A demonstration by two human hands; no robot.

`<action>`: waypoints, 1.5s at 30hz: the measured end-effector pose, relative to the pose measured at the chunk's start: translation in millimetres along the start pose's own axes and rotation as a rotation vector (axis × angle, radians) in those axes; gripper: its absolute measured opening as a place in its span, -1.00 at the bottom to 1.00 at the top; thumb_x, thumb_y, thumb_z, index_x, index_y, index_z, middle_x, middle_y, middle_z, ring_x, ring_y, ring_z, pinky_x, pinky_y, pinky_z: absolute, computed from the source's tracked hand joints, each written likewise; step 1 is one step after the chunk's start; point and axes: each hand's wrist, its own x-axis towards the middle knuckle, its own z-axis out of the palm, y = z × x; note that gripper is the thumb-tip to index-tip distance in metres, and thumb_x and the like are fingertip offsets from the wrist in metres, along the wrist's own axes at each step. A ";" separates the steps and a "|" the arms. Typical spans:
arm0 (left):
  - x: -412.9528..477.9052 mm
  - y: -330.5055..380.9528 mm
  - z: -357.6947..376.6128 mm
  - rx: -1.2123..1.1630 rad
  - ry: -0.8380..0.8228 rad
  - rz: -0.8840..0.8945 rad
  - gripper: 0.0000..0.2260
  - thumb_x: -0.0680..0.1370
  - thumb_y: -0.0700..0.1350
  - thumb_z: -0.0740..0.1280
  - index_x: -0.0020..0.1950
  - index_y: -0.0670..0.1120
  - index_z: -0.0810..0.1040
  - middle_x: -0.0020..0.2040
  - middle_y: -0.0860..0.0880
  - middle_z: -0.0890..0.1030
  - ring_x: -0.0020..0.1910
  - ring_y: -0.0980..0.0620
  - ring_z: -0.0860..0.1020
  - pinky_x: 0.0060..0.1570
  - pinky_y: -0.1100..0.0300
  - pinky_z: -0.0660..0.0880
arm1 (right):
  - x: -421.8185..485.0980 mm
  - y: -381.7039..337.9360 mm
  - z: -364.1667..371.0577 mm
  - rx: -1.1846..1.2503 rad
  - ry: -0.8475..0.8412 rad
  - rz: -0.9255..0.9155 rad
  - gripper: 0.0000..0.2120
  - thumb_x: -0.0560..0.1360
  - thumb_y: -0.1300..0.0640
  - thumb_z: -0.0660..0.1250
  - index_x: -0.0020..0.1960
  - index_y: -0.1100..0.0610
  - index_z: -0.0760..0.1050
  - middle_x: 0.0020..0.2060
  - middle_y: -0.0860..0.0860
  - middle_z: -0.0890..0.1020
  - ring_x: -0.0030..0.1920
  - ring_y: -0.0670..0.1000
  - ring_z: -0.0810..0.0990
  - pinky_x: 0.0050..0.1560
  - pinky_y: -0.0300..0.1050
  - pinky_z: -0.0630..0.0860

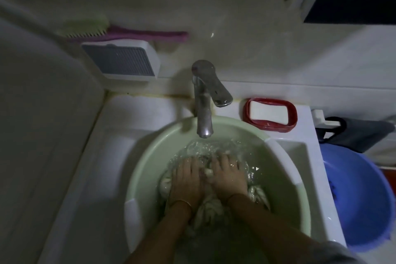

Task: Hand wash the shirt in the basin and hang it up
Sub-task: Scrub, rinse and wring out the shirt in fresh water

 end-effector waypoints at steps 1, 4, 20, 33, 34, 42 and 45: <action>0.2 -0.8 -4.1 -0.074 0.045 -0.003 -0.56 0.48 0.03 0.07 0.30 -0.12 0.36 0.14 -0.15 0.55 0.06 -0.13 0.52 0.07 0.01 0.45 | -2.4 -4.8 1.8 -0.055 0.010 -0.025 -0.70 0.35 -0.09 0.35 -0.02 0.03 0.65 0.03 0.07 0.59 -0.02 0.15 0.57 -0.02 0.11 0.52; 6.2 4.2 -24.2 -0.526 0.156 -0.147 -0.71 0.46 -0.22 0.26 0.17 -0.10 0.51 0.07 -0.05 0.52 0.12 -0.08 0.47 0.13 0.14 0.38 | -4.1 -6.4 -7.1 -0.045 0.078 -0.040 -0.67 0.51 0.01 0.23 0.23 0.05 0.53 0.28 0.10 0.44 0.26 0.18 0.39 0.25 0.13 0.32; -42.7 2.9 -95.1 -1.367 0.221 -0.426 -0.74 0.37 0.11 0.30 -0.08 0.03 0.65 0.04 0.05 0.64 0.08 0.07 0.56 0.29 0.06 0.40 | -86.2 -19.2 -187.8 1.615 0.251 -0.116 -0.90 0.47 0.20 0.39 -0.04 0.05 0.56 -0.06 -0.01 0.65 0.02 -0.01 0.60 0.19 -0.12 0.49; -78.3 52.3 -84.9 -2.236 -0.424 -0.633 -0.42 0.50 0.30 0.11 0.07 -0.15 0.65 0.01 -0.21 0.66 0.15 -0.22 0.51 0.08 -0.19 0.46 | -128.8 -20.5 -311.7 2.645 0.007 -0.169 -0.62 0.57 0.03 0.20 -0.30 0.23 0.53 -0.36 0.08 0.57 -0.24 0.03 0.53 0.20 -0.07 0.42; -79.1 53.6 -83.7 -2.256 -0.345 -0.622 -0.44 0.54 0.24 0.11 0.06 -0.18 0.66 0.01 -0.23 0.66 0.10 -0.22 0.55 0.04 -0.17 0.52 | -124.9 -16.8 -303.7 2.628 0.023 -0.157 -0.64 0.57 0.04 0.19 -0.29 0.21 0.53 -0.38 0.07 0.58 -0.25 0.04 0.54 0.21 -0.03 0.44; -59.2 29.4 -64.9 -1.614 0.424 -0.715 -0.83 0.28 0.01 0.36 -0.28 -0.08 0.51 -0.33 -0.01 0.64 -0.27 -0.05 0.66 -0.19 0.16 0.62 | -84.3 5.2 -148.9 2.236 -0.023 0.431 -0.89 0.39 0.28 0.19 -0.17 0.26 0.49 -0.41 0.10 0.51 -0.40 0.06 0.48 -0.30 -0.15 0.44; -63.7 24.9 -71.0 -0.915 0.552 -0.618 -0.72 0.31 -0.01 0.40 -0.02 -0.02 0.51 0.01 -0.15 0.57 0.01 -0.20 0.57 0.01 0.00 0.54 | -70.1 14.1 -103.7 1.435 -0.007 0.491 -0.67 0.45 0.29 0.30 0.21 0.23 0.44 -0.04 0.16 0.57 -0.05 0.13 0.61 -0.04 -0.06 0.56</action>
